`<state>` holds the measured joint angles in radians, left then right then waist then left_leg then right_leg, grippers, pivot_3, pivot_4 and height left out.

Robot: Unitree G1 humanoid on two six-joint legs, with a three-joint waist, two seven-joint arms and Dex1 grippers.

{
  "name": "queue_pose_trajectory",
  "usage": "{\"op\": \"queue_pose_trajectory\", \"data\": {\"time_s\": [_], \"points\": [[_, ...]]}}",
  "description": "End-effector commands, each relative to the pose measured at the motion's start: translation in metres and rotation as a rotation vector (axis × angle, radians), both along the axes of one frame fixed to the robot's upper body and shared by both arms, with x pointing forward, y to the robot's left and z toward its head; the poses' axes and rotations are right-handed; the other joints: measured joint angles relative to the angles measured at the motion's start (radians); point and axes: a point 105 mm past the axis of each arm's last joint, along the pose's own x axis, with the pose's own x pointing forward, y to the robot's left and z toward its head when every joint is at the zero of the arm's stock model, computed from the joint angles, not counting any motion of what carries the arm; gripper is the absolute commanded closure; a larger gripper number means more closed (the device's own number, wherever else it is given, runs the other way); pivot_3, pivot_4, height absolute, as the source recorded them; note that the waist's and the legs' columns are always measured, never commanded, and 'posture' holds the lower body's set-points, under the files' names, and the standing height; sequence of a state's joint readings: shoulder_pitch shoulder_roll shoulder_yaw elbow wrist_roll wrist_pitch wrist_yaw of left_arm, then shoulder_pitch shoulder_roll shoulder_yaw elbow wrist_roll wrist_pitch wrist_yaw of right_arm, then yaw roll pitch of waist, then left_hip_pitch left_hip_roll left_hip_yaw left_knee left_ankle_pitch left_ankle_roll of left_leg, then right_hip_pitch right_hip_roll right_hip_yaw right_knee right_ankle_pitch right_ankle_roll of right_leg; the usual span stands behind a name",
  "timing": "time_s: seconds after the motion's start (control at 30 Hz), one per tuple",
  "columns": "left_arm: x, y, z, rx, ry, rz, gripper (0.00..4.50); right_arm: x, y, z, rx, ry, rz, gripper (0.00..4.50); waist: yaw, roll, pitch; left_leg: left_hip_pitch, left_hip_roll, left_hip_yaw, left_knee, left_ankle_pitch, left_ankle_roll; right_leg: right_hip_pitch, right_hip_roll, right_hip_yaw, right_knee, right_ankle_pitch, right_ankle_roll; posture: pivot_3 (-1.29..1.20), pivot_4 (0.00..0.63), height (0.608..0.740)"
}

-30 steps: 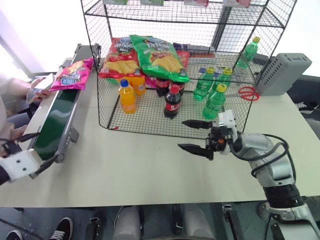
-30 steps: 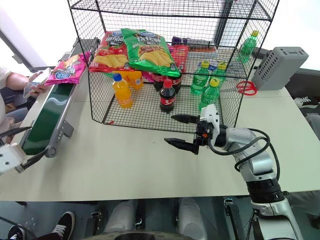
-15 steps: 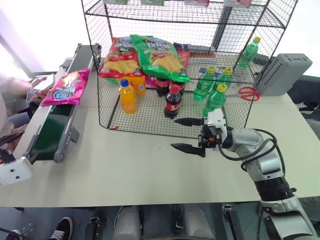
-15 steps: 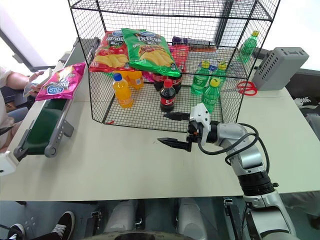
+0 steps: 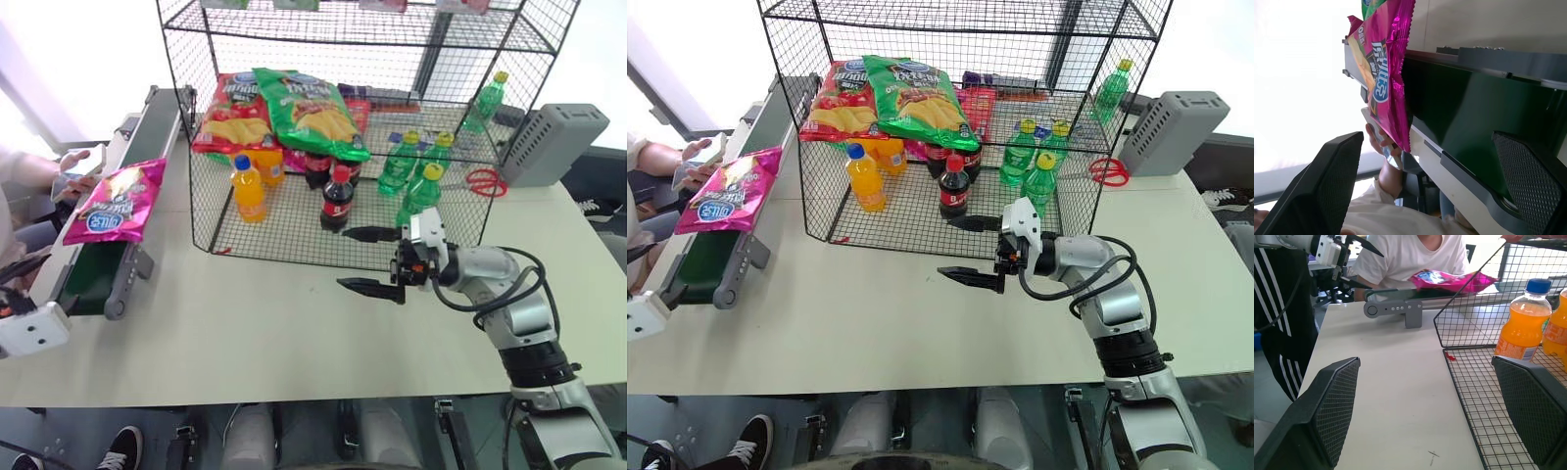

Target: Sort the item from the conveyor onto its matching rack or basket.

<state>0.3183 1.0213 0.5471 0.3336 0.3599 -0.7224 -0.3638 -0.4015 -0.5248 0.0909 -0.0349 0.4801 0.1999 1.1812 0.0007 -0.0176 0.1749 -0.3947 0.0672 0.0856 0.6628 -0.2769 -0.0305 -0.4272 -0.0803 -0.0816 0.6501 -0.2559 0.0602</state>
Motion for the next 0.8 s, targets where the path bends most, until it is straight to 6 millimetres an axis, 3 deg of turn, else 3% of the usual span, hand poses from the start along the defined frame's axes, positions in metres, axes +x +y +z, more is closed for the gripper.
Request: {"op": "queue_pose_trajectory", "data": {"time_s": [0.03, 0.7, 0.8], "points": [[0.006, -0.003, 0.005, 0.002, -0.024, -0.009, 0.00, 0.004, -0.002, 0.015, 0.013, -0.071, -0.012, 0.00, 0.000, 0.000, 0.000, 0.000, 0.000, 0.000, 0.000, 0.000, 0.000, 0.000, 0.000, 0.000, 0.000, 0.000, 0.000, 0.00, 0.150, 0.740], [0.022, -0.008, -0.006, -0.039, 0.008, -0.017, 0.00, 0.012, -0.016, 0.021, -0.016, -0.139, -0.081, 0.00, -0.014, 0.000, 0.000, 0.000, 0.000, 0.000, 0.000, 0.000, 0.000, 0.000, 0.000, 0.000, 0.001, 0.000, 0.000, 0.00, 0.150, 0.740], [0.023, -0.012, -0.008, -0.087, 0.015, -0.032, 0.87, 0.015, -0.021, 0.023, -0.025, -0.149, -0.098, 0.00, -0.014, 0.000, 0.000, 0.000, 0.000, 0.000, 0.000, 0.000, 0.000, 0.000, 0.000, 0.000, 0.001, 0.000, 0.000, 0.00, 0.150, 0.740]]}}
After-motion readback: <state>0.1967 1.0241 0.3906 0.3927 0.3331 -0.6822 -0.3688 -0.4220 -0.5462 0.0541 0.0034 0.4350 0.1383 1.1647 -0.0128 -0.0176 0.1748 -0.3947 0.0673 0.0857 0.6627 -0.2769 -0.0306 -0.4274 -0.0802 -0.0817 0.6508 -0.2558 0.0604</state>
